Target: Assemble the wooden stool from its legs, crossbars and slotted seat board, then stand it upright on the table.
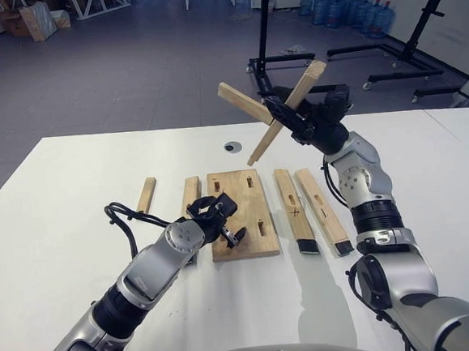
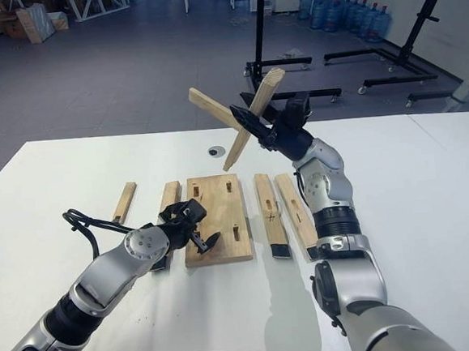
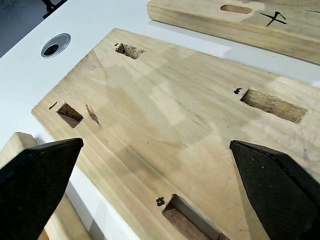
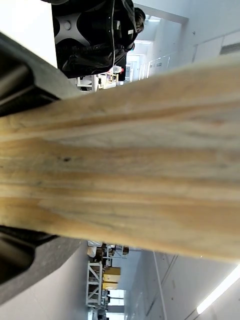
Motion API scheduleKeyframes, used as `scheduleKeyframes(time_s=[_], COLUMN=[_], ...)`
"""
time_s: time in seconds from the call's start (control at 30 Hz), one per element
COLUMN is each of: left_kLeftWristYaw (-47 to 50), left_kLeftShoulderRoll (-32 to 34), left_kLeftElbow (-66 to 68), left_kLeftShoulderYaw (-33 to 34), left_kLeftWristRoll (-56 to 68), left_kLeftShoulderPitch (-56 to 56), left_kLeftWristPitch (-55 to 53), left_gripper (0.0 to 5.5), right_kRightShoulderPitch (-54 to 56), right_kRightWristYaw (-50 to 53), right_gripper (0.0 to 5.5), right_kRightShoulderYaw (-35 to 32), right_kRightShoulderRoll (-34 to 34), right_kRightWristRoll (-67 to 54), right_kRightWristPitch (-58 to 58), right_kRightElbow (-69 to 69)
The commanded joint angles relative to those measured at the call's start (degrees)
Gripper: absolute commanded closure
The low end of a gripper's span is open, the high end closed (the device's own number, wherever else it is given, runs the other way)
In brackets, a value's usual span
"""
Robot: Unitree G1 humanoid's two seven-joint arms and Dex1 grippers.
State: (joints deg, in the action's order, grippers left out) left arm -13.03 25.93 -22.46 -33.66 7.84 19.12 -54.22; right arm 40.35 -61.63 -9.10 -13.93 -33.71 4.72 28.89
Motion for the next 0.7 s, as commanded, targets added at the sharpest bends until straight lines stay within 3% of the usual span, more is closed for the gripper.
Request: scheduleKeyframes(time_s=[0.03,0.23,0.4,0.7], left_kLeftWristYaw=[-2.83,-7.7,-9.31,-12.13], left_kLeftShoulderRoll=[4.57,13.18,9.6,11.56], left_kLeftElbow=[0.16,-0.57,-3.34,-7.48], left_kLeftShoulderYaw=[-1.93,-1.42,2.33,1.36], left_kLeftWristRoll=[-3.36,-6.92,-4.06,-4.94], left_kLeftShoulderPitch=[-1.89,-7.16,-9.08,-13.13], left_kLeftWristPitch=[-0.6,1.32,-0.54,-0.96], left_gripper=[0.1,0.1,0.1,0.1], right_kRightShoulderPitch=[2.72,2.28,0.65,-0.08], right_kRightWristYaw=[-0.53,-2.2,-3.44,-5.53], right_gripper=[3.43,3.43,3.43,3.43], right_kRightShoulderYaw=[-0.87,-0.63,0.25,0.85], right_kRightShoulderRoll=[0.0,-1.67,-2.08,-2.9], right_kRightWristRoll=[0.67,-0.62,-0.5,-0.86], right_kRightWristPitch=[1.81,-2.11,-5.65,-10.38], right_kRightElbow=[0.74,-1.91,-4.33,-6.69])
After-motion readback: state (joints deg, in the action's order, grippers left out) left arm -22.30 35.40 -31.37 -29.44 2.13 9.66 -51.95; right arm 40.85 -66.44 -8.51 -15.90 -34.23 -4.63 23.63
